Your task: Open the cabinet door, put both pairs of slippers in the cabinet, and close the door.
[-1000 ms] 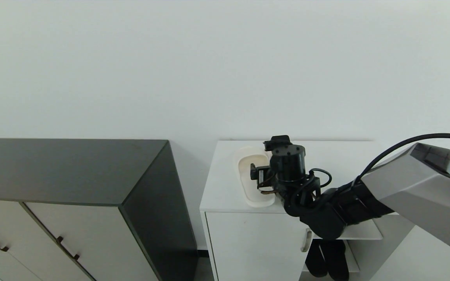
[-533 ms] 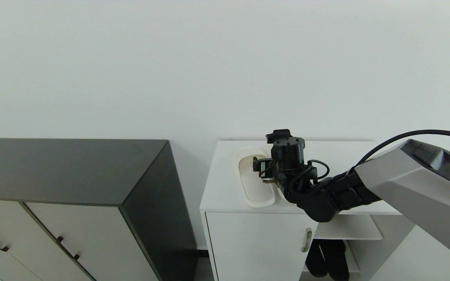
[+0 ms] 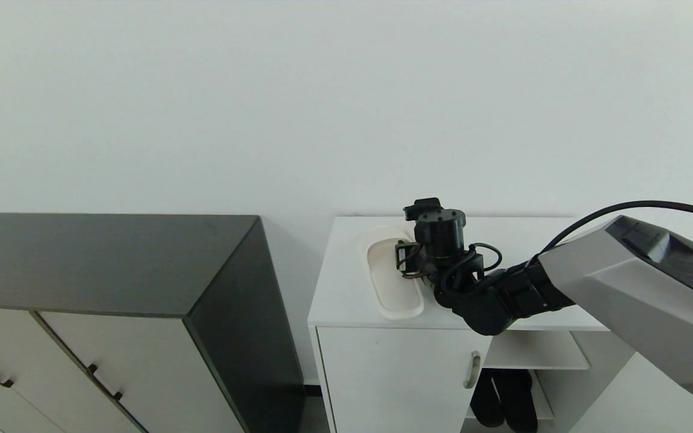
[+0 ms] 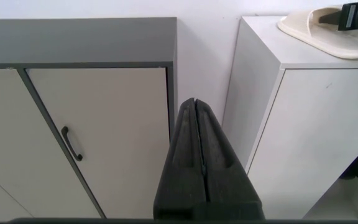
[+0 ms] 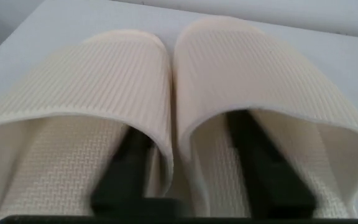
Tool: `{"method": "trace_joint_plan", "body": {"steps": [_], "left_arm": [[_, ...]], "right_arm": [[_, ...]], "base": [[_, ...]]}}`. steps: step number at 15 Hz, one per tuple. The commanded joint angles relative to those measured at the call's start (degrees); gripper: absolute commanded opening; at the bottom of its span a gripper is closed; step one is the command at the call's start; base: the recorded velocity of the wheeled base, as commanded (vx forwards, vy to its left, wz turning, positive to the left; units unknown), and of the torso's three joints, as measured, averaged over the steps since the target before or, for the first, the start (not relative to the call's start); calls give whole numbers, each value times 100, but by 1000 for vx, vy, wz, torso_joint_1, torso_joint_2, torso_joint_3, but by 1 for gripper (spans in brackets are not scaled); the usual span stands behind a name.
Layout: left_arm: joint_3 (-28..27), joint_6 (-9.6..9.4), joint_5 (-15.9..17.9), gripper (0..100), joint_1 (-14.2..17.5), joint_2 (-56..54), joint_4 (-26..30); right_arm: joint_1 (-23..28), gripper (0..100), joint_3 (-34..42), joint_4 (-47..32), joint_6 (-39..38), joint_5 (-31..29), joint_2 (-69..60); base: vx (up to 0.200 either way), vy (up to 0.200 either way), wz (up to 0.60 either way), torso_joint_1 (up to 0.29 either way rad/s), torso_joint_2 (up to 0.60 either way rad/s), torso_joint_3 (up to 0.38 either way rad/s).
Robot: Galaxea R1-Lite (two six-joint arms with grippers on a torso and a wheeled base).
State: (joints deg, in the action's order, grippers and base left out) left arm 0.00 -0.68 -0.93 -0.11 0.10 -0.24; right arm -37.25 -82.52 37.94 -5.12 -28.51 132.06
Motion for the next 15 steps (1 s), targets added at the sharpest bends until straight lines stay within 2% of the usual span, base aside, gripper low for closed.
{"method": "trace_joint_plan", "body": {"steps": [1,5,9,10,15], "left_arm": [[0,-2,-4,0,2,8,-2],[0,-2,-4,0,2,8,-2],[0,7,-4,0,-7,8,-2],[0,7,-4,0,2,8,-2],[0,-2,-4,0,2,8,-2]], "right_arm": [[-10,0,-1,3,-7,4,21],[-142,0,210,-6,-7,-14,-383],[-397,0,1018,3,-68,-31,-1288],[-572,0,1625,21,-226,-23,-1833],[-1117,0,2996,-32,-499,48,-3143]], "base": [[0,0,0,0,0,0],[0,0,0,0,0,0],[0,0,0,0,0,0],[0,0,0,0,0,0],[0,0,0,0,0,0]]}}
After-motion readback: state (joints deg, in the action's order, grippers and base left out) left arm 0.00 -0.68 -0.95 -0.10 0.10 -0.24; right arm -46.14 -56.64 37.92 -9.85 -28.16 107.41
